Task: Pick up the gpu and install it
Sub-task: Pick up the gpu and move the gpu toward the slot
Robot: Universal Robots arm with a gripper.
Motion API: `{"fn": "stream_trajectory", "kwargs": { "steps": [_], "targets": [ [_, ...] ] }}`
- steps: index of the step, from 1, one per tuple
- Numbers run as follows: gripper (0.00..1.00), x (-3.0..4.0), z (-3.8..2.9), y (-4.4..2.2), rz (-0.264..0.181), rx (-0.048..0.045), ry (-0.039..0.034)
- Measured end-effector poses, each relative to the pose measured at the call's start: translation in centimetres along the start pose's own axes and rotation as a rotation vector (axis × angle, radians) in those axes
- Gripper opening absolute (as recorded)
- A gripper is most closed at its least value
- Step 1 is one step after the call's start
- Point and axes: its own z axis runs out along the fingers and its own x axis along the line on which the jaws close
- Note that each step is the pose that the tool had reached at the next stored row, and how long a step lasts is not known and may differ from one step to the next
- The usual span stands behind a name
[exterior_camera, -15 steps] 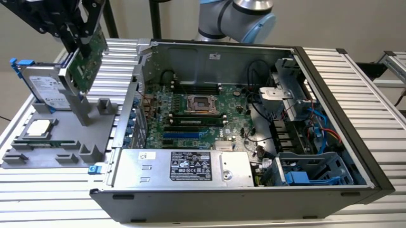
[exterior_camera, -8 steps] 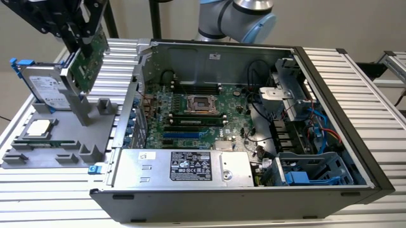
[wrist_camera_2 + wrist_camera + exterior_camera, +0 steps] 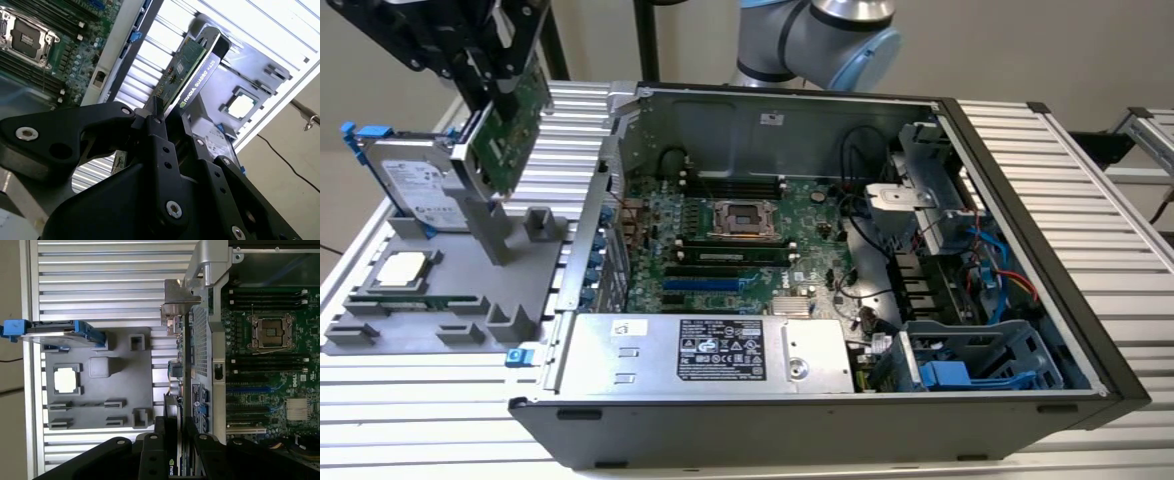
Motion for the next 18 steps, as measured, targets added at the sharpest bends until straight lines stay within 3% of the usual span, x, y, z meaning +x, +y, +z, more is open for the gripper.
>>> {"fn": "stream_trajectory", "kwargs": {
  "steps": [18],
  "targets": [
    [0.0,-0.72,0.03,0.03,0.0,0.0,0.0]
  ]
}}
